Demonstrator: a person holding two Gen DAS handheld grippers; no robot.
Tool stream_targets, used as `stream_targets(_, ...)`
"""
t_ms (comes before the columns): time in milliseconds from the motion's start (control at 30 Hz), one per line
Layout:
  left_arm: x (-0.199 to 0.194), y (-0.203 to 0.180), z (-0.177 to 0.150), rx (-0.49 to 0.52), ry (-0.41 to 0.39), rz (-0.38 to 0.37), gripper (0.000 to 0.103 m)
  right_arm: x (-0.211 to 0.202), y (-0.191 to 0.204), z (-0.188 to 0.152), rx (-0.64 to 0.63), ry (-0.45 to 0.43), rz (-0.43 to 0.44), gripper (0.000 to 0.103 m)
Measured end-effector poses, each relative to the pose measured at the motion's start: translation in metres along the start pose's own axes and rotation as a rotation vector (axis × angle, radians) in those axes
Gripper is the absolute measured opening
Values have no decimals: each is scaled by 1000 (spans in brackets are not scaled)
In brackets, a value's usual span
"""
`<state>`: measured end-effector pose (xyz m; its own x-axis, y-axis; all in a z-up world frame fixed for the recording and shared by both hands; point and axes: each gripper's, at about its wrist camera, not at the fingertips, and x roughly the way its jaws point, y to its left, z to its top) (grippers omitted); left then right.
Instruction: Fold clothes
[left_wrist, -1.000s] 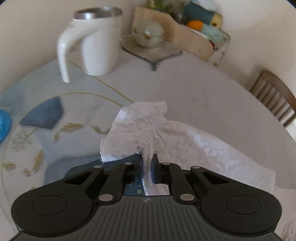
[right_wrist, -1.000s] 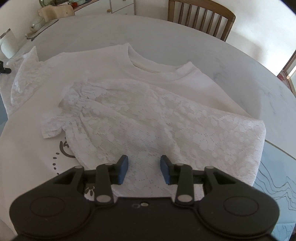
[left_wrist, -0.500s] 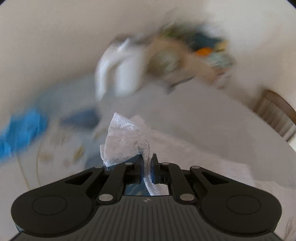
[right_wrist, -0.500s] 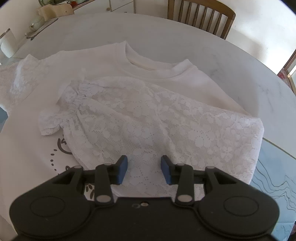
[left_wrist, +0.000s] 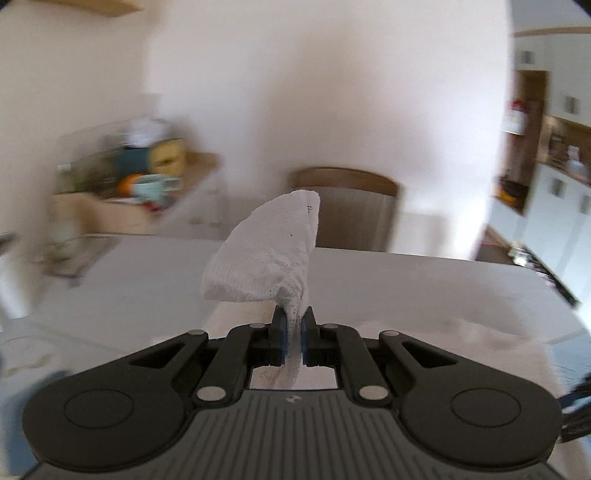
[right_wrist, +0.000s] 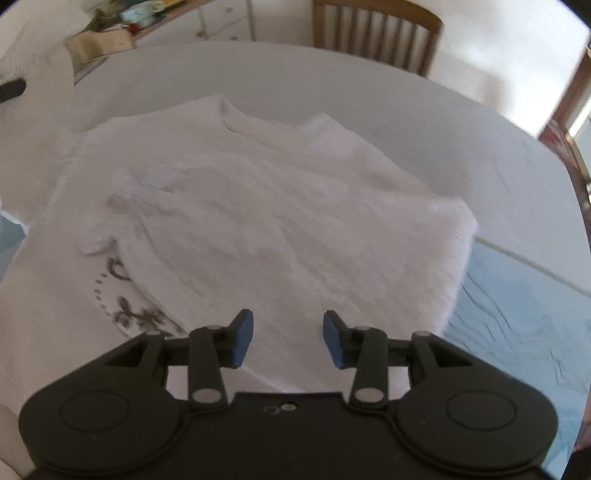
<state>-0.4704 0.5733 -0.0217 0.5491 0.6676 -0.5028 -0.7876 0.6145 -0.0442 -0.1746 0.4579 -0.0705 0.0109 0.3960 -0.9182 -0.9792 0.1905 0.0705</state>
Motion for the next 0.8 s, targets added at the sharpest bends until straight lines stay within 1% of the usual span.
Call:
stream_targets(133, 9, -61, -8, 104, 19, -130, 7, 11, -16, -8, 70, 26, 39, 103)
stream_targets(300, 31, -116, -39, 198, 120, -216, 7, 8, -21, -9, 83, 7, 58, 103)
stream_targets(433, 52, -144, -73, 288, 182, -227, 7, 8, -32, -8, 137, 2, 90, 103)
stream_targets(500, 62, -151, -89, 335, 233, -240, 7, 9, -37, -6, 158, 10, 107, 103)
stream_targets(567, 67, -152, -100, 379, 261, -262, 8, 4, -39, -2, 173, -3, 123, 103)
stream_targets(600, 69, -153, -105, 402, 275, -273, 11, 0, -40, 1, 179, -15, 137, 103)
stream_targets(633, 67, -151, -105, 410, 278, -300, 14, -4, -42, 5, 195, -28, 158, 103)
stream_targets(700, 61, -147, -104, 423, 283, -356, 28, -14, -46, 13, 226, -56, 200, 103)
stream_targets(733, 54, -144, -102, 429, 275, -395, 32, -19, -48, 16, 241, -70, 221, 103)
stream_targets(800, 39, -138, -98, 441, 258, -476, 61, -23, -49, 24, 264, -72, 255, 103)
